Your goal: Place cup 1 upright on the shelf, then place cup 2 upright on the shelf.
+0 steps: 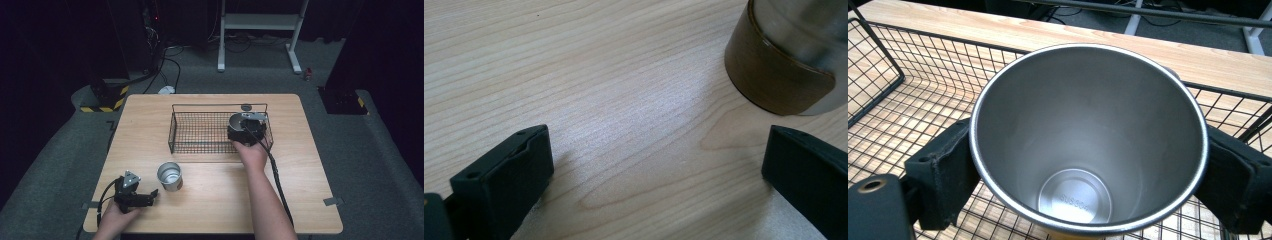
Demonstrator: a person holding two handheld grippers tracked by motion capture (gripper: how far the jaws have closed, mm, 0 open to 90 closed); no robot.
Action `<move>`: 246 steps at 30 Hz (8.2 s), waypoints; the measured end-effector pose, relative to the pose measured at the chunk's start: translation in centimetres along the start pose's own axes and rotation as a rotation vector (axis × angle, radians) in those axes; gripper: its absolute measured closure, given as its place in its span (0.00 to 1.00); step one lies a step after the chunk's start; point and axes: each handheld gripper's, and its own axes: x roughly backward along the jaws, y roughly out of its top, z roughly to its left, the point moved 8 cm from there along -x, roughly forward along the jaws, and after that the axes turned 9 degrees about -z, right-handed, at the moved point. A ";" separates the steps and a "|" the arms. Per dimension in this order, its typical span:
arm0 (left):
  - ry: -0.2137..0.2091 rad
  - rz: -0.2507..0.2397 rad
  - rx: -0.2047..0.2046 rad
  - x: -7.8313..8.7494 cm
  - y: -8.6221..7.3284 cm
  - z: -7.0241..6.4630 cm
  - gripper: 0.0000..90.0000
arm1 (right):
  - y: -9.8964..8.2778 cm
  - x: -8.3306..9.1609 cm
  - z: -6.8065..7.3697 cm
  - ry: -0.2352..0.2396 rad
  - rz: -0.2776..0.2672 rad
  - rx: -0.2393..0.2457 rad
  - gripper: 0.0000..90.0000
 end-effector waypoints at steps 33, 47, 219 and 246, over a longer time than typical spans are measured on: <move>0.000 0.000 0.000 0.0 0.0 0.0 0.01 | -1.2 0.8 -0.5 -0.019 0.035 -0.016 0.10; 0.000 0.000 -0.006 0.0 0.0 0.0 0.01 | -1.5 2.4 0.2 -0.011 0.027 0.020 0.10; -0.264 -0.266 -0.058 -0.5 6.9 -6.7 0.01 | -14.5 11.6 2.2 0.074 0.204 0.086 0.11; -0.207 -0.308 -0.094 -1.1 6.2 -6.3 0.21 | -14.5 11.7 2.3 0.077 0.206 0.084 0.11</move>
